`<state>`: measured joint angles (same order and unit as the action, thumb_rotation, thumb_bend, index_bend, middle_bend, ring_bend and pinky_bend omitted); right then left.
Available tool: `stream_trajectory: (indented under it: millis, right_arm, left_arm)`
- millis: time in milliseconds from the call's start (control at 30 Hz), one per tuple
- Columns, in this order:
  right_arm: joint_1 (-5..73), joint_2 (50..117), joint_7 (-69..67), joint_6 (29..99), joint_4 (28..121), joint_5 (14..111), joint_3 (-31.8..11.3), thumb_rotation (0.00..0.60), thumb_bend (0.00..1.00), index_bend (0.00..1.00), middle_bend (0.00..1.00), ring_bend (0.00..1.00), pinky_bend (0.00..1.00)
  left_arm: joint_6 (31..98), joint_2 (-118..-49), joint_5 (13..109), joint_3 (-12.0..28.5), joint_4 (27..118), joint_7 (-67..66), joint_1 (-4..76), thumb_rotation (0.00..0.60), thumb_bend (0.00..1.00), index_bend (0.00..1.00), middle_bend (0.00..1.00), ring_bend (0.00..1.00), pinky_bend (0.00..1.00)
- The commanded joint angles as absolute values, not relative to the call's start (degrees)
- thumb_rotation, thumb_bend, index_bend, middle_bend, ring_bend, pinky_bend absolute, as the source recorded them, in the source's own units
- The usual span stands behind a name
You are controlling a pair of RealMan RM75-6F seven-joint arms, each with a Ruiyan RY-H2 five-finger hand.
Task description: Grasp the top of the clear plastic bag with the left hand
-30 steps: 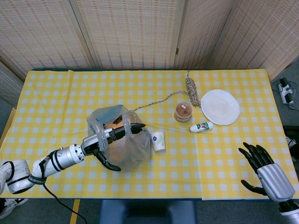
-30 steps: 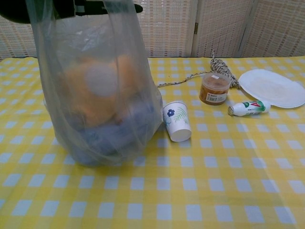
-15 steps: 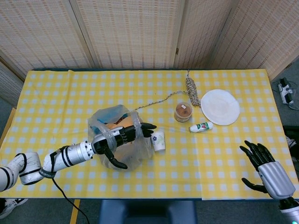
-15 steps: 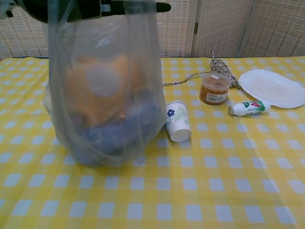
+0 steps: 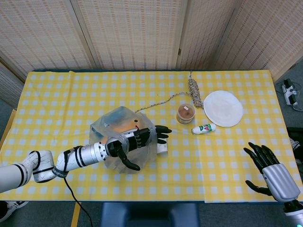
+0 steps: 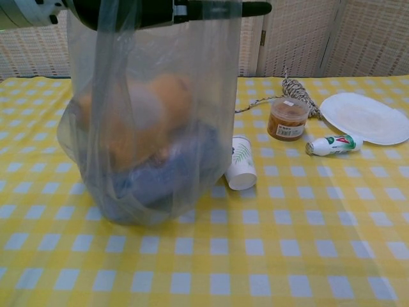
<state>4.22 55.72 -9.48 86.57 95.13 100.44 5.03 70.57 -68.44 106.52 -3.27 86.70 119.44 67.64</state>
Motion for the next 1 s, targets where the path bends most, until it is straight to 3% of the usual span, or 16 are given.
stream_trajectory:
  millis: [33,200,367,567,733,1000]
  right_arm:
    - [4.1,55.7,-9.5,86.8,95.1,100.5,5.0,0.600,0.24,0.00,0.00,0.00,0.00]
    - [4.0,55.7,-9.5,87.1,95.1,100.6,5.0,0.600,0.24,0.00,0.00,0.00,0.00]
    - [3.9,55.7,-9.6,87.1,95.1,100.7,5.0,0.600,0.24,0.00,0.00,0.00,0.00]
    - [3.9,55.7,-9.7,87.1,95.1,100.8,5.0,0.600,0.24,0.00,0.00,0.00,0.00]
    - [3.8,55.6,-9.6,87.2,95.1,100.9,5.2,0.600,0.24,0.00,0.00,0.00,0.00]
    - [3.7,55.5,-9.6,87.4,95.2,101.5,5.4,0.600,0.24,0.00,0.00,0.00,0.00]
  left_arm:
    - [70.1,-67.5,107.5,-4.1,87.3,119.4,68.4,0.600,0.07,0.07,0.15,0.07,0.23]
    - [68.4,-66.4,106.1,-4.3,89.6,117.2,68.8,0.600,0.07,0.22,0.38,0.24,0.37]
    - [66.5,-65.5,103.1,-3.7,92.9,113.3,68.5,0.600,0.08,0.45,0.63,0.45,0.57]
    - [62.8,-63.4,98.9,-2.5,98.2,104.6,67.9,0.600,0.12,0.66,0.85,0.67,0.79]
    - [59.8,-62.5,90.5,-0.1,103.9,90.3,65.8,0.600,0.40,0.80,0.97,0.78,0.88]
    - [61.3,-63.1,78.9,5.4,112.1,74.4,61.1,0.600,0.66,0.89,1.00,0.85,0.93]
